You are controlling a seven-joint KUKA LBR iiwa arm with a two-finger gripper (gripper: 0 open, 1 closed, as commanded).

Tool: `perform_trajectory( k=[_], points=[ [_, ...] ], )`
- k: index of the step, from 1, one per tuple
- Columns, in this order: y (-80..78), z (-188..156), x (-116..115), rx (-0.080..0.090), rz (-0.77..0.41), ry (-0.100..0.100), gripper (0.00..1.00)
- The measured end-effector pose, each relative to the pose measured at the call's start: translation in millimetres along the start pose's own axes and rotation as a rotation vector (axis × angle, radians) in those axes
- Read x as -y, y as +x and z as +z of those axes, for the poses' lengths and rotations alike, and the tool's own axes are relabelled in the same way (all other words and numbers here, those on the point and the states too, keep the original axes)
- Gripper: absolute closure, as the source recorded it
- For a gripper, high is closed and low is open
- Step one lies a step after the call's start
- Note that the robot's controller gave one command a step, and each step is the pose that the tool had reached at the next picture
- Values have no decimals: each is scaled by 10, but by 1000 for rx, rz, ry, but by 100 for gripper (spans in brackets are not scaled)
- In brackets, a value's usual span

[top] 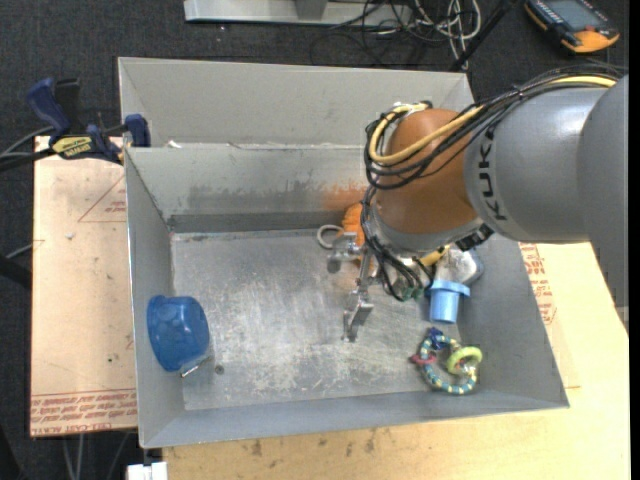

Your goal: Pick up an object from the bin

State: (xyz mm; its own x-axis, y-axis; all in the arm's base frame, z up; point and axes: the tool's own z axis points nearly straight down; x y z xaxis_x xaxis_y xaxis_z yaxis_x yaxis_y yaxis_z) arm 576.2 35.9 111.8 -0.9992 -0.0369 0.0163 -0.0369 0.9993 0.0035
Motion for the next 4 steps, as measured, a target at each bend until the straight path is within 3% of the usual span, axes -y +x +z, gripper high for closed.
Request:
perform_trajectory(
  k=[1,2,3,4],
  points=[
    [-178,-252,316,35,-5,3,0],
    [-184,162,483,15,-11,4,0],
    [-360,200,591,17,-50,1,0],
    [-224,376,1005,21,378,-6,100]
  ],
)
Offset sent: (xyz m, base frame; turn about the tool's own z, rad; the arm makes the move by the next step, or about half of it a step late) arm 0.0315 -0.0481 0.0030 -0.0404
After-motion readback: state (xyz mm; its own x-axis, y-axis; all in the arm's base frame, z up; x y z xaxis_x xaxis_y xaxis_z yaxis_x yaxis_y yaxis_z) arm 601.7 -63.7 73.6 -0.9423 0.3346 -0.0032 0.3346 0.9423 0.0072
